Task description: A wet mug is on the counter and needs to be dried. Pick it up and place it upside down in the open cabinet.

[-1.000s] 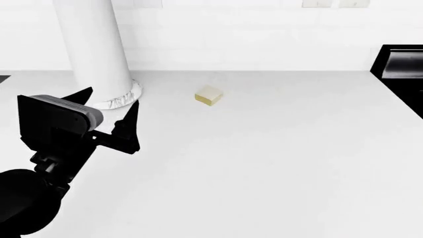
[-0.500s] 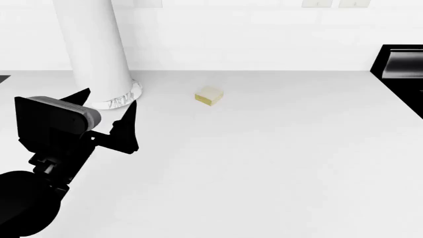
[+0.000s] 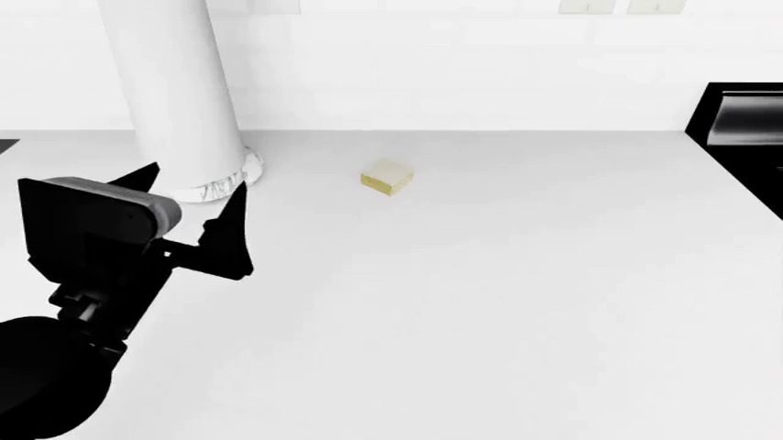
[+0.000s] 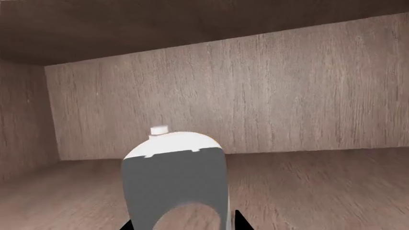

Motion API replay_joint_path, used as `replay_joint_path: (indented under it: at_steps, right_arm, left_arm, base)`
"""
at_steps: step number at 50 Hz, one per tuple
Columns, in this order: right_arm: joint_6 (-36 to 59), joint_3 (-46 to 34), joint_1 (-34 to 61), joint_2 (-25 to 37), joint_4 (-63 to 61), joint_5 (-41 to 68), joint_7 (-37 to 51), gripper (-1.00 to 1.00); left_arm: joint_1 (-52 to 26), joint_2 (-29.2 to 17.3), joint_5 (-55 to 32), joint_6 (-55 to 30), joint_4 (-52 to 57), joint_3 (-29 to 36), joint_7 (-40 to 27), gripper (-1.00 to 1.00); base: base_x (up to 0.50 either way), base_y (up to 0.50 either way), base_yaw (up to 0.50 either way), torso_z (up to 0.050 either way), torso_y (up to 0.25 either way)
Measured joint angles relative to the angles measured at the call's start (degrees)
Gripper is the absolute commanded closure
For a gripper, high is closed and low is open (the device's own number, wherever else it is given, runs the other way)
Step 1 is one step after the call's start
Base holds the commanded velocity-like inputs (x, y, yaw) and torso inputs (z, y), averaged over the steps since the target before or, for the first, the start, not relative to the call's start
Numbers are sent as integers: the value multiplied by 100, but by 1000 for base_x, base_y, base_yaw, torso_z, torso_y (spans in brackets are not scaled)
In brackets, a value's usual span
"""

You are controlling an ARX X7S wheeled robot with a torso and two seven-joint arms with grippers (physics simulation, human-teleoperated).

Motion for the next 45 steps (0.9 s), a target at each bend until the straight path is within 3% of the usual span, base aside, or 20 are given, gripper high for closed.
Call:
replay_joint_path:
  at_steps: [16, 45]
  right_arm:
    - [-387, -94, -2, -267, 314, -1220, -518, 100]
    - [-1183, -842, -2, -383, 1091, -851, -199, 100]
  left_arm:
    - [26, 33, 45, 0, -3, -28, -166, -100]
    - [28, -39, -69, -88, 106, -94, -382, -100]
  base:
    - [0, 0, 0, 0, 0]
    - [0, 0, 0, 0, 0]
